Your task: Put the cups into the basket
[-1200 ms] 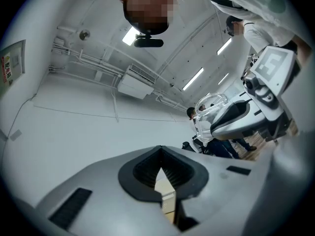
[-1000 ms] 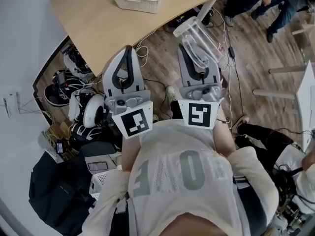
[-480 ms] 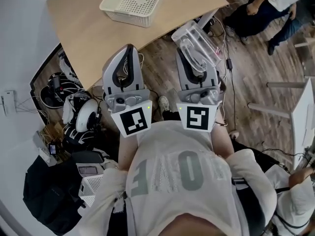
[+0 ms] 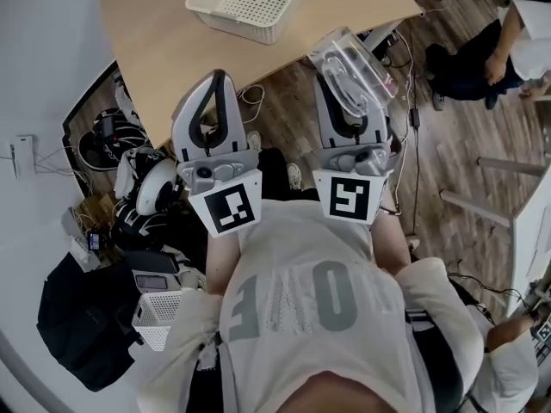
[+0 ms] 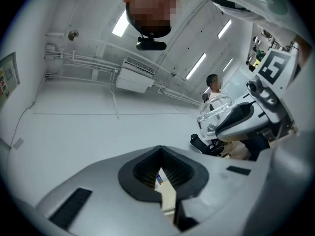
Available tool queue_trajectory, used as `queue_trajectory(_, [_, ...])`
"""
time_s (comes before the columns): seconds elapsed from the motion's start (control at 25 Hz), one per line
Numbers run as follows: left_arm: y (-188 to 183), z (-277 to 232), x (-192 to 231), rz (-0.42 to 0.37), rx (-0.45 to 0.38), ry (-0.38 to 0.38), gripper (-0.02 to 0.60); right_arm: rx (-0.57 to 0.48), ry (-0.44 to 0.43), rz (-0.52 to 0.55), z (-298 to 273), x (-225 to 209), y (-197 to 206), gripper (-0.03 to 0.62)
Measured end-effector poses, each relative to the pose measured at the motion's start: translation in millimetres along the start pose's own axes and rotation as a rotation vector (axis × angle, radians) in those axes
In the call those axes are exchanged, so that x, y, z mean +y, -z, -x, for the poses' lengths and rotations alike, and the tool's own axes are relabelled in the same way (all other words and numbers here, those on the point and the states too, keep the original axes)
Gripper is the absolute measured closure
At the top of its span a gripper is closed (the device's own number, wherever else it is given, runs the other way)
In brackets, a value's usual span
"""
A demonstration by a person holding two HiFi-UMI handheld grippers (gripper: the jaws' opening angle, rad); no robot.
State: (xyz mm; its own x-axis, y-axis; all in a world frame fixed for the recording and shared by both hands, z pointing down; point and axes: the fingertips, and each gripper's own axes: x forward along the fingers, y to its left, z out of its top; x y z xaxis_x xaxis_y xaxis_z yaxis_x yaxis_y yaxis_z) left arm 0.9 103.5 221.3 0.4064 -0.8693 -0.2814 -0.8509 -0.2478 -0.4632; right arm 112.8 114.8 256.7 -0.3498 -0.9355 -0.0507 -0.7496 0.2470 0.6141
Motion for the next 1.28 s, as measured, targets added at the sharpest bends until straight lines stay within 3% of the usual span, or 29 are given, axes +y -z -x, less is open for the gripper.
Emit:
queue_trajectory(0.36, [40,-61,18,0.008,-0.031,0.009,0.577,0.039,0.003,0.01,-50,-4,19,0.572])
queue_trajectory(0.64, [64,-120,48,0.026,-0.053,0.013,0.577,0.019,0.015,0.05,-123,-20,16,0.572])
queue_trajectory(1.28, [139,-220,109,0.055,-0.023,0.039,0.577,0.054,-0.019,0.06,-271,-21,34,0.572])
